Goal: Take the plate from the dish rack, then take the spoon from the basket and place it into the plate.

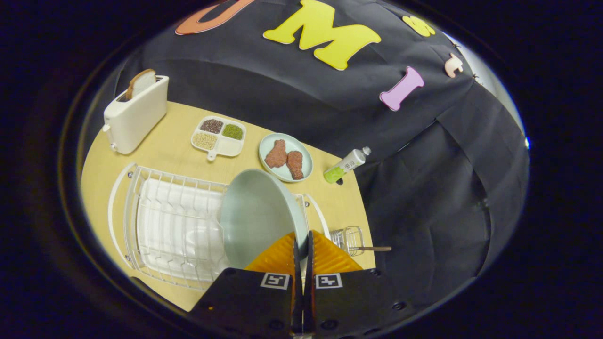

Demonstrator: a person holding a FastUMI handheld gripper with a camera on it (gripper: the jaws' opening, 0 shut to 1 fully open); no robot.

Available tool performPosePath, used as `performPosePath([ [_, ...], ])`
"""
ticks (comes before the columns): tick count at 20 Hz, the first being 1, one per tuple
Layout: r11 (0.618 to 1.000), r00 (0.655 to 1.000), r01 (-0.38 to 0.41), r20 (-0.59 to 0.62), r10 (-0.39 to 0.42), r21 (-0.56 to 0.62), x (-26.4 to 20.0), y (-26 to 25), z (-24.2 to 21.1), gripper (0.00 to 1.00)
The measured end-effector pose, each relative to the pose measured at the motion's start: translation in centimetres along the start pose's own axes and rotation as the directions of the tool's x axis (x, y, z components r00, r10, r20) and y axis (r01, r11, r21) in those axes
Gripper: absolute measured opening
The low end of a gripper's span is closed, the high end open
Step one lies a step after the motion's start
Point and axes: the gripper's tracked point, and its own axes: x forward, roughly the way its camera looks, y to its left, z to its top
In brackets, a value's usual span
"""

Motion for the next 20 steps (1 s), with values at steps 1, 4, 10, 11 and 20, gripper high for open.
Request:
performPosePath([
  [1,1.000,1.000,0.020,-0.007,-0.020,0.003,0.0,-0.2,-0.2,0.07],
  [4,0.998,0.999,0.032,-0.033,-0.030,0.057,0.2,-0.4,-1.1,0.07],
  [10,0.996,0.998,0.056,0.025,-0.058,0.071,-2.8,-0.4,-2.2,0.07],
  [11,0.997,0.999,0.035,0.032,-0.038,0.070,-3.2,-0.1,-2.1,0.06],
  [20,0.987,0.994,-0.106,0.039,0.102,0.119,-4.7,-2.9,-5.8,0.06],
])
